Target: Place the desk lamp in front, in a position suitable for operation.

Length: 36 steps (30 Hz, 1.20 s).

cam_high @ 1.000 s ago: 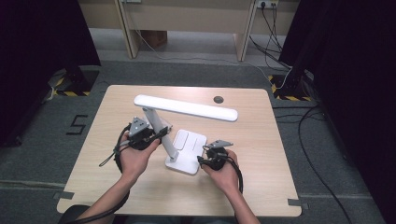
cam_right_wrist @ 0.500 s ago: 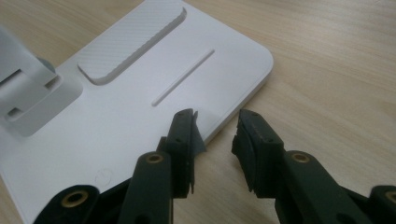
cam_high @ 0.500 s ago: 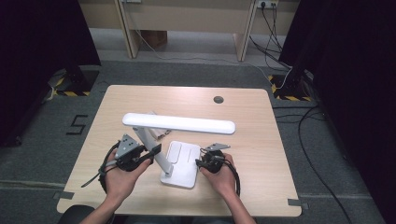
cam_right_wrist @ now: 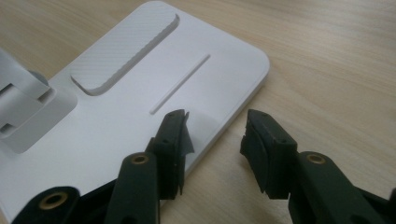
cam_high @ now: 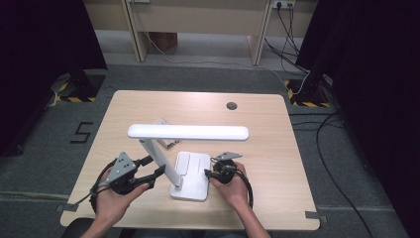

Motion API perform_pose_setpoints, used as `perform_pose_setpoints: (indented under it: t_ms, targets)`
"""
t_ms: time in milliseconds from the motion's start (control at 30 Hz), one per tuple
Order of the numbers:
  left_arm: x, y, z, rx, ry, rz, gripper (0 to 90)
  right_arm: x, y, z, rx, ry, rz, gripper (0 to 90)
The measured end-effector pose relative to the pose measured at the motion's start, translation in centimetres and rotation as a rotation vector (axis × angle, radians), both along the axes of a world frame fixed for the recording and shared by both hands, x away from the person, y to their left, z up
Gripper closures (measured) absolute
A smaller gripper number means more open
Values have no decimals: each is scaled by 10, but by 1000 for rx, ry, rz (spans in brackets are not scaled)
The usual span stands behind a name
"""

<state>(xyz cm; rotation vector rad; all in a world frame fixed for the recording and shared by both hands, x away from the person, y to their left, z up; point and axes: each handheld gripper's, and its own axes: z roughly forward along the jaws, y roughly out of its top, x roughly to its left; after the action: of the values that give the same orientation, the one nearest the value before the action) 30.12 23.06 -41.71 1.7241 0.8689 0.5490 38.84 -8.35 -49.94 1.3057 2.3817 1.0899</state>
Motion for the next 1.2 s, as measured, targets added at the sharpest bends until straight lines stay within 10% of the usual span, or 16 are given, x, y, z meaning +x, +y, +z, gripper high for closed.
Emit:
perform_pose_setpoints:
  t_ms: [433, 1200]
  targets:
    - [2, 32, -20, 43, 10, 39, 363, 1, -12, 4, -2, -17, -29, 551]
    - [156, 17, -70, 77, 165, 228, 381, -3, -18, 5, 3, -45, -23, 519]
